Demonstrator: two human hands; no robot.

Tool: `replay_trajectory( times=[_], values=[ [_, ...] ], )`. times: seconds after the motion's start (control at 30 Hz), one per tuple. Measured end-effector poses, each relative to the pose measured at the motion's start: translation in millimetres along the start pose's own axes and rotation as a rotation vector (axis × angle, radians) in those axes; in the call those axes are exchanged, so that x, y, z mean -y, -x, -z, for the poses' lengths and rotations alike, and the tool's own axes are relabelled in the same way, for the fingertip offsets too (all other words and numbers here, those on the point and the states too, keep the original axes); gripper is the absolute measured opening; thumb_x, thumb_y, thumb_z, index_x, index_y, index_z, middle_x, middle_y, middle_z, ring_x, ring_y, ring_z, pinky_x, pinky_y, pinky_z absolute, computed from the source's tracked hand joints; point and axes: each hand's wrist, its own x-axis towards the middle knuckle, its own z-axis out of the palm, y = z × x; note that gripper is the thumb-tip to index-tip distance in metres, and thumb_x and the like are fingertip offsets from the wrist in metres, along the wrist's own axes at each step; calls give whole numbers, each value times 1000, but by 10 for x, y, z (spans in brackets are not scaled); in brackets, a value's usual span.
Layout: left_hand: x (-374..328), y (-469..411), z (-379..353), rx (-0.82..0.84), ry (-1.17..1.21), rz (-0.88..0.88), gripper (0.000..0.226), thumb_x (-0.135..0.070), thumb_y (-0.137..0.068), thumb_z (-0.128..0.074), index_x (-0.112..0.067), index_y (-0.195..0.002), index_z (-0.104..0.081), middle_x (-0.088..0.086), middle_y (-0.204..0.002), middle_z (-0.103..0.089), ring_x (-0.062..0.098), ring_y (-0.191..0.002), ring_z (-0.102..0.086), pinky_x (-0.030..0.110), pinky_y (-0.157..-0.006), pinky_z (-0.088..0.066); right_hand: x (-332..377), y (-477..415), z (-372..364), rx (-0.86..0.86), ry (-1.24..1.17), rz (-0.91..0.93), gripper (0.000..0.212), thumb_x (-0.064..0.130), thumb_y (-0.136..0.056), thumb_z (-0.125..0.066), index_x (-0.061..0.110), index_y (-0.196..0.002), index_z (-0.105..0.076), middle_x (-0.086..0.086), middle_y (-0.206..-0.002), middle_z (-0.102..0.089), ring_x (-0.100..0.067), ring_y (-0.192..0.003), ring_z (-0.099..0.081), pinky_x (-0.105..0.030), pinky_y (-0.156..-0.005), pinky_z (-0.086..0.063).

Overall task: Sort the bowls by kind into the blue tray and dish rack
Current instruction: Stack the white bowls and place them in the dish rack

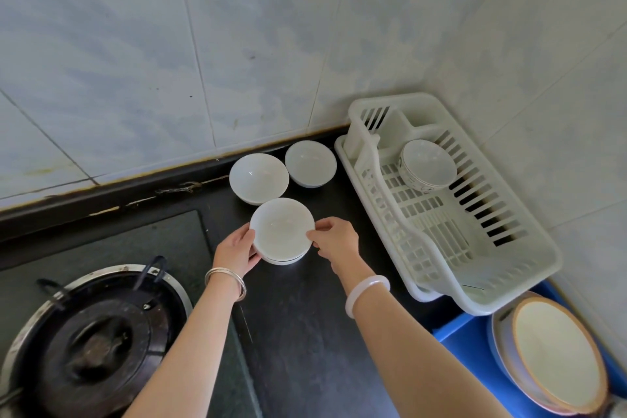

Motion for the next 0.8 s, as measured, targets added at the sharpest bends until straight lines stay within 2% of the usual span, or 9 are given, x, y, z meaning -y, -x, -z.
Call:
replay_trajectory(
  times=[0.1,0.17,0.33,0.43,0.5,0.57,0.7,0.8],
  values=[
    [-42,7,8,17,19,43,27,-13,-90,-52,-19,-116,-58,6,-112,-60,26,-103,-58,36,-84,-50,9,-1,23,179,-188,-59,39,3,-87,-62,18,-123,-61,-6,-115,-66,-23,-98,-66,-35,-77,-57],
    [-70,29,-4,13,13,47,25,-13,-90,-51,-20,-113,-58,6,-112,-59,27,-103,-57,37,-84,-49,18,3,45,225,-174,-34,41,1,-88,-59,14,-127,-59,-9,-119,-65,-24,-99,-67,-36,-79,-58],
    [-147,115,-75,18,-33,50,23,-12,-89,-54,-18,-110,-60,7,-110,-60,31,-106,-60,41,-86,-51,20,44,155,190,-118,5,36,3,-86,-64,12,-121,-63,-10,-117,-67,-24,-99,-67,-35,-81,-59],
    [-277,190,-222,72,-71,17,16,-12,-88,-55,-25,-92,-65,2,-99,-64,25,-94,-64,33,-71,-54,60,150,359,145,-183,33,32,14,-84,-69,13,-116,-65,-9,-108,-69,-22,-96,-67,-34,-79,-59],
    [-423,282,-388,125,-101,-25,21,-12,-88,-56,-31,-79,-63,-2,-90,-64,23,-88,-64,29,-62,-53,127,233,570,105,-223,69,30,23,-86,-68,11,-114,-65,-7,-101,-69,-20,-89,-67,-31,-74,-59],
    [-576,394,-608,181,-139,-67,25,-13,-89,-54,-34,-76,-60,-3,-88,-63,24,-91,-63,28,-60,-53,215,299,828,53,-239,98,33,29,-88,-66,12,-116,-64,-7,-98,-69,-21,-85,-67,-30,-71,-58],
    [-760,601,-1135,283,-191,-126,16,-14,-89,-53,-28,-86,-59,-4,-89,-61,26,-97,-61,25,-58,-52,332,315,1385,-86,-242,109,41,37,-91,-58,13,-124,-57,-6,-106,-66,-24,-82,-68,-35,-74,-59],
    [-788,744,-1576,370,-212,-131,16,-12,-90,-50,-25,-96,-57,0,-92,-59,26,-101,-59,24,-57,-51,288,261,1794,-192,-265,94,36,42,-91,-54,11,-109,-61,-5,-85,-67,-24,-71,-69,-39,-78,-59]
  ],
)
